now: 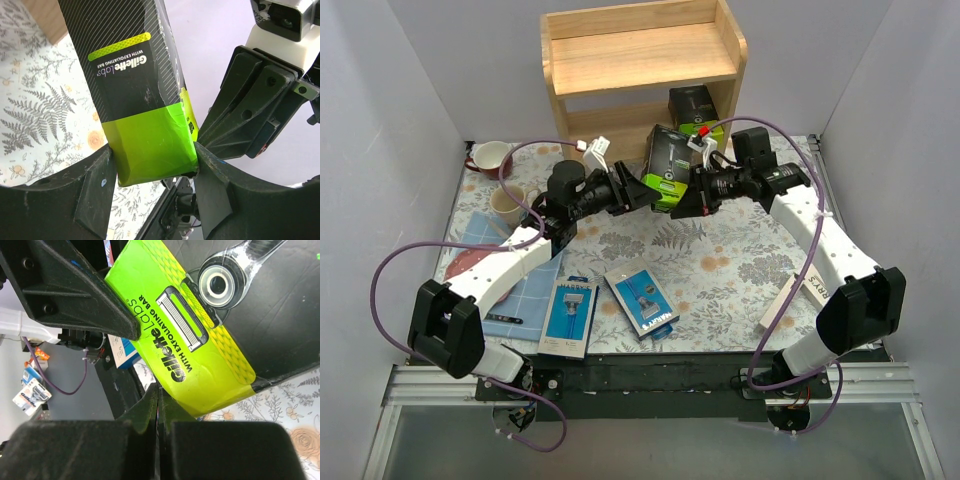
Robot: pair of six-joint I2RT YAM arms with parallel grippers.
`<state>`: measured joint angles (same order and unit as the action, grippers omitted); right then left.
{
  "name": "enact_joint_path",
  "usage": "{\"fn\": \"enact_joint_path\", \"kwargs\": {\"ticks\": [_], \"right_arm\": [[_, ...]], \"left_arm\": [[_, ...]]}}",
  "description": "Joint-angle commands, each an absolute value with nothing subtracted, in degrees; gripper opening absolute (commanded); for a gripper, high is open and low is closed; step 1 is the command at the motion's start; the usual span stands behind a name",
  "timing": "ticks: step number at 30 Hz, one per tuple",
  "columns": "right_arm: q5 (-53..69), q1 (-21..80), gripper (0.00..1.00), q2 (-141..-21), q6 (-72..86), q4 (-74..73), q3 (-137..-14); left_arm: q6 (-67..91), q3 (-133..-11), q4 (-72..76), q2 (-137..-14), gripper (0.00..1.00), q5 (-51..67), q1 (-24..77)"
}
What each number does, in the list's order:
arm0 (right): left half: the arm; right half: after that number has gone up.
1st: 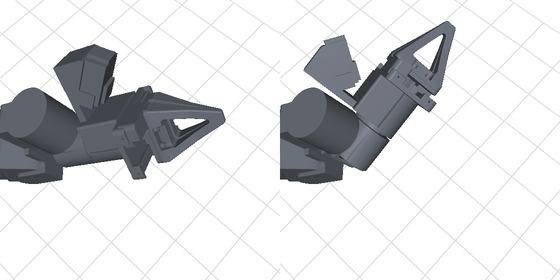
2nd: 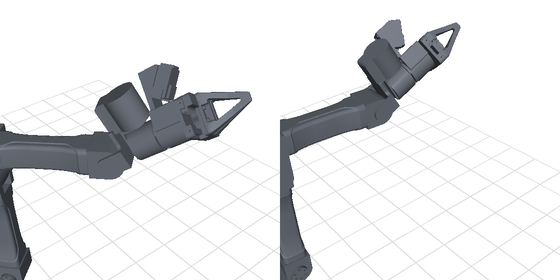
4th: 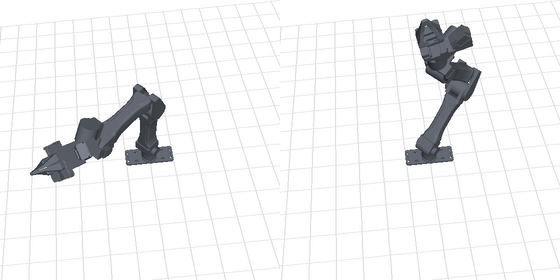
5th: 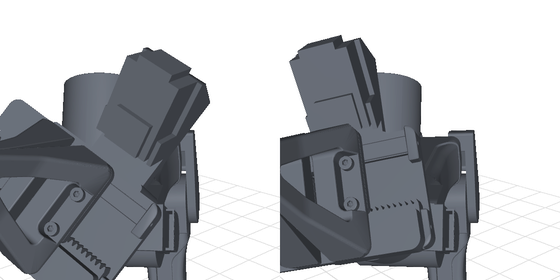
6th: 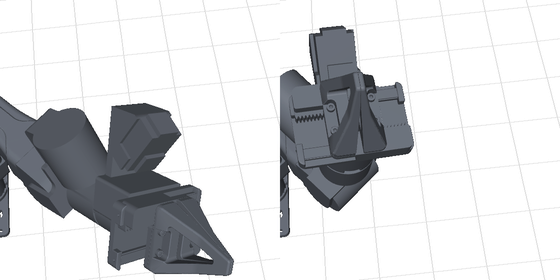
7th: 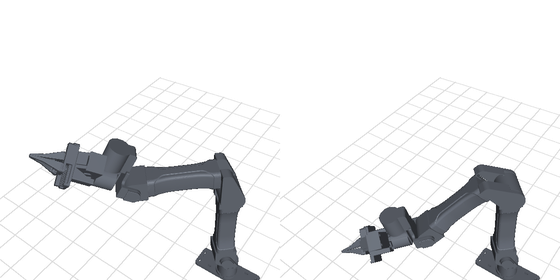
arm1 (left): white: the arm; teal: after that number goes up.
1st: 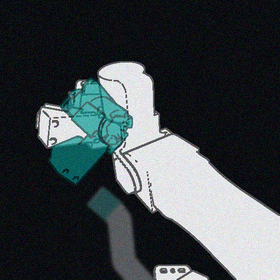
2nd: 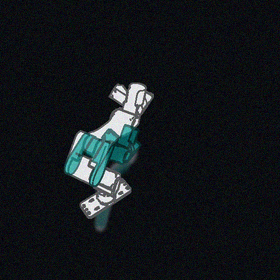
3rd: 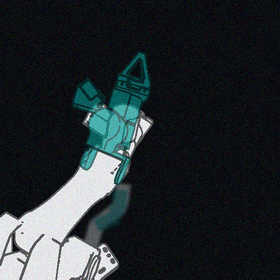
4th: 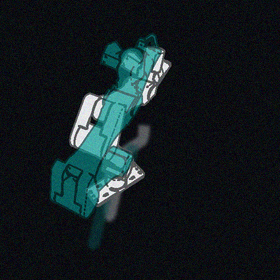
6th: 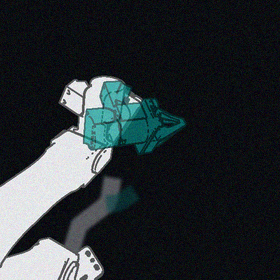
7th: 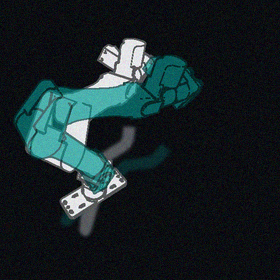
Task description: Place and organize the shaving razors onto the shelf
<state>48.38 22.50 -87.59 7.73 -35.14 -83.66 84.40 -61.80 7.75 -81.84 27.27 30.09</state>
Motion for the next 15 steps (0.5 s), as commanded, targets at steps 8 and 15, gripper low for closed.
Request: {"fn": "enact_joint_path", "kwargs": {"ticks": [8, 15], "right_arm": [[48.60, 23.20, 0.01, -90.87, 6.68, -27.60, -95.00], [47.11, 23.20, 0.01, -93.42, 8.52, -25.14, -96.86]], "left_arm": [[82.62, -64.25, 8.52, -79.01, 0.38, 29.35, 27.16], [83.41, -63.90, 10.63, -80.77, 0.43, 28.39, 24.61]]}}
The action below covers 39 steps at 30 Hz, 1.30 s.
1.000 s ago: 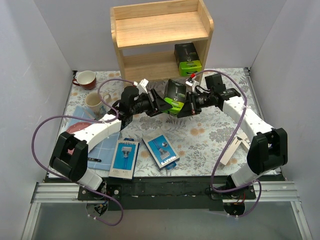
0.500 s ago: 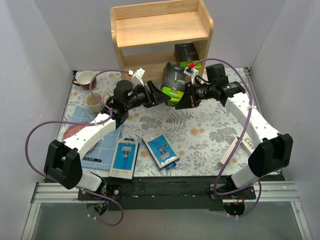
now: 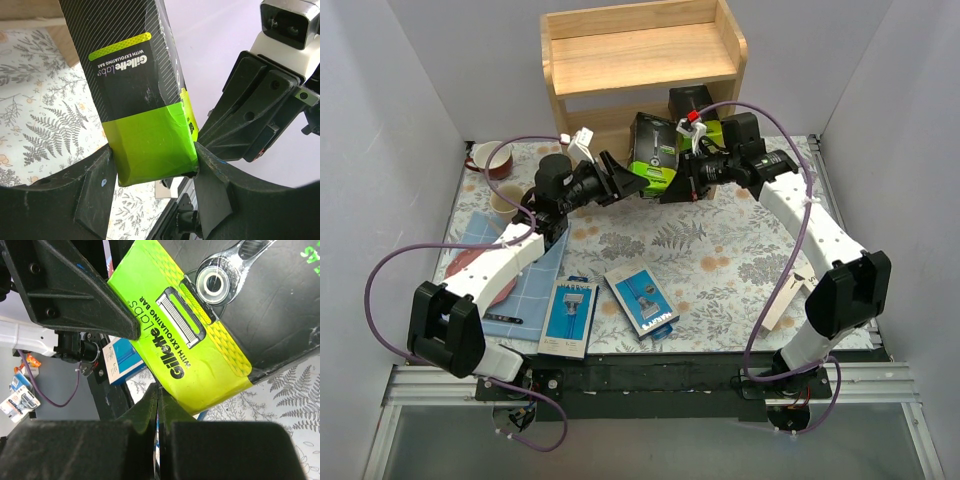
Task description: Place and organize the shaving razors onto the shelf
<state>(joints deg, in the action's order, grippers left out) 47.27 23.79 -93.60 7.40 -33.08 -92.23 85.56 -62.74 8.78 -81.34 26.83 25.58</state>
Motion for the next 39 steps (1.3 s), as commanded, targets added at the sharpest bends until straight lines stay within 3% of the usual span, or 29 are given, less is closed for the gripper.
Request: {"fn": "enact_joint_path", "kwargs": {"ticks": [1, 7, 15, 24, 28, 29, 32, 39], "right_arm": [[45.98, 23.20, 0.01, -93.69, 8.96, -24.27, -96.86], [37.11, 23.20, 0.01, -97.72, 10.99, -23.02, -100.09], [28.93, 23.12, 0.01, -102.13, 12.57, -23.38, -106.69], [24.70, 21.71, 0.01, -103.62, 14.41, -23.73, -107.41], [24.70, 21.36, 0.01, -103.10, 14.59, -23.56, -105.47], [24.70, 21.36, 0.01, -103.10, 14.50, -23.47, -105.29], [24.52, 21.44, 0.01, -103.36, 14.41, -23.29, -105.20], [24.96, 21.44, 0.01, -104.76, 14.76, -23.20, -106.00]], "left_arm": [[83.76, -64.16, 11.16, -81.47, 0.44, 28.21, 24.44], [85.25, -68.63, 12.65, -89.03, 0.47, 27.69, 24.26], [82.88, -73.91, 10.64, -94.22, 0.71, 22.15, 24.34], [74.90, -71.73, 3.61, -89.31, 0.77, 18.37, 24.26], [69.62, -69.70, 0.53, -84.38, 0.57, 14.68, 24.35], [68.13, -69.61, 0.35, -83.85, 0.38, 14.42, 24.35], [63.38, -70.22, 1.84, -83.76, 0.00, 13.72, 24.34], [54.15, -74.61, 5.71, -88.85, 0.00, -2.69, 29.96]]}}
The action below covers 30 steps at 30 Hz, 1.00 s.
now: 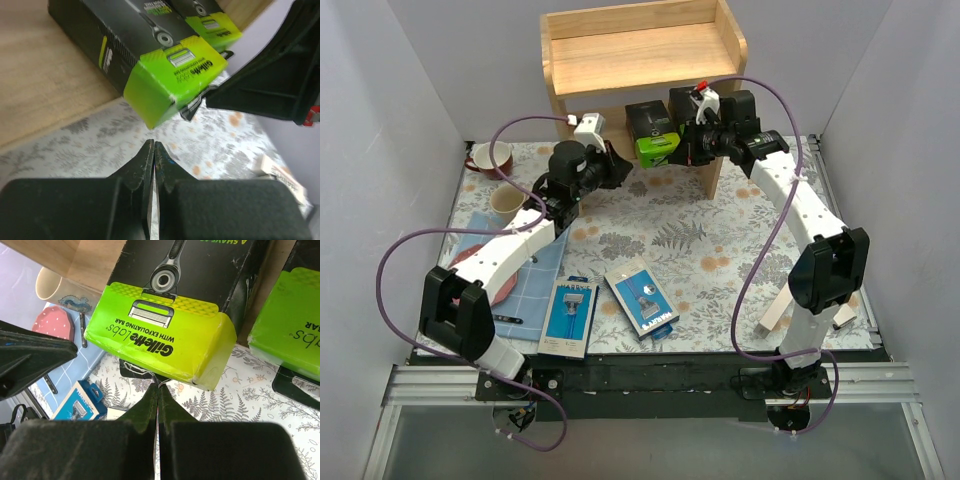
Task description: Place and organize the shaving razors onto the shelf
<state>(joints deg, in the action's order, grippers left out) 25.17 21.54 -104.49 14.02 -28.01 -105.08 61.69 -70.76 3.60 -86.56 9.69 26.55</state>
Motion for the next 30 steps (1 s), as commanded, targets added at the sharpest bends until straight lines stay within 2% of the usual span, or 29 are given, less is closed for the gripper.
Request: {"fn": "enact_joint_path", "kwargs": {"ticks": [1, 6, 12, 30], "right_arm": [[24.96, 21.53, 0.01, -105.03, 14.85, -23.20, -106.00], [25.49, 21.45, 0.01, -105.56, 15.47, -22.76, -106.08], [26.28, 21.44, 0.01, -106.43, 16.44, -22.24, -106.52], [21.98, 21.27, 0.01, -109.34, 17.05, -22.85, -109.95]], "left_arm": [[53.44, -75.23, 5.80, -90.77, 0.00, -4.64, 30.49], [48.87, -77.60, 9.13, -95.18, 0.00, -17.09, 33.48], [44.83, -79.63, 14.06, -99.92, 0.00, -24.78, 35.07], [45.18, -88.76, 14.94, -108.10, 0.00, -25.31, 34.98]]}}
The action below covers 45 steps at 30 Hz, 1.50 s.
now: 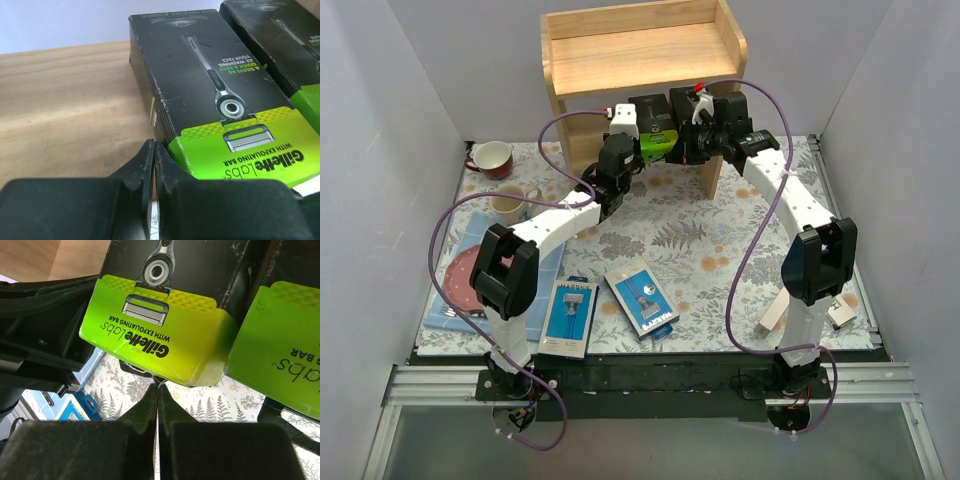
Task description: Place and organize the shaving razors onto the shelf
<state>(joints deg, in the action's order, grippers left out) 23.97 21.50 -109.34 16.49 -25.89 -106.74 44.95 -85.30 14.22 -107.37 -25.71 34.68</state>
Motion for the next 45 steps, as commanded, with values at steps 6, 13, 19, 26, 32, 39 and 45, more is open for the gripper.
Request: {"fn": "enact_joint_path", "kwargs": {"ticks": [6, 13, 19, 26, 32, 39, 45], "right_arm": [[20.22, 20.92, 0.01, -111.00, 16.79, -23.03, -111.71], [19.07, 20.22, 0.01, -112.76, 16.26, -23.03, -113.82], [19.34, 20.04, 0.01, -113.38, 16.00, -22.68, -114.78], [11.54, 20.21, 0.01, -112.77, 15.03, -25.22, -117.24], [8.44, 20.22, 0.01, -113.11, 15.90, -26.02, -117.68], [8.53, 21.27, 0.01, -114.34, 16.52, -25.93, -119.44], [6.15, 22.32, 0.01, -114.96, 16.35, -26.10, -120.67]], "left_arm": [[45.53, -91.23, 14.50, -110.39, 0.00, -25.05, 34.98], [45.35, -92.20, 14.94, -111.53, 0.00, -25.66, 34.98], [45.79, -92.90, 14.86, -111.71, 0.00, -26.45, 35.07], [45.88, -92.64, 15.38, -111.18, 0.00, -27.51, 35.33], [46.14, -93.51, 15.56, -112.15, 0.00, -27.60, 35.59], [44.13, -94.39, 18.01, -113.55, 0.01, -28.91, 35.68], [42.45, -95.89, 19.42, -115.58, 0.01, -29.62, 35.68]]}}
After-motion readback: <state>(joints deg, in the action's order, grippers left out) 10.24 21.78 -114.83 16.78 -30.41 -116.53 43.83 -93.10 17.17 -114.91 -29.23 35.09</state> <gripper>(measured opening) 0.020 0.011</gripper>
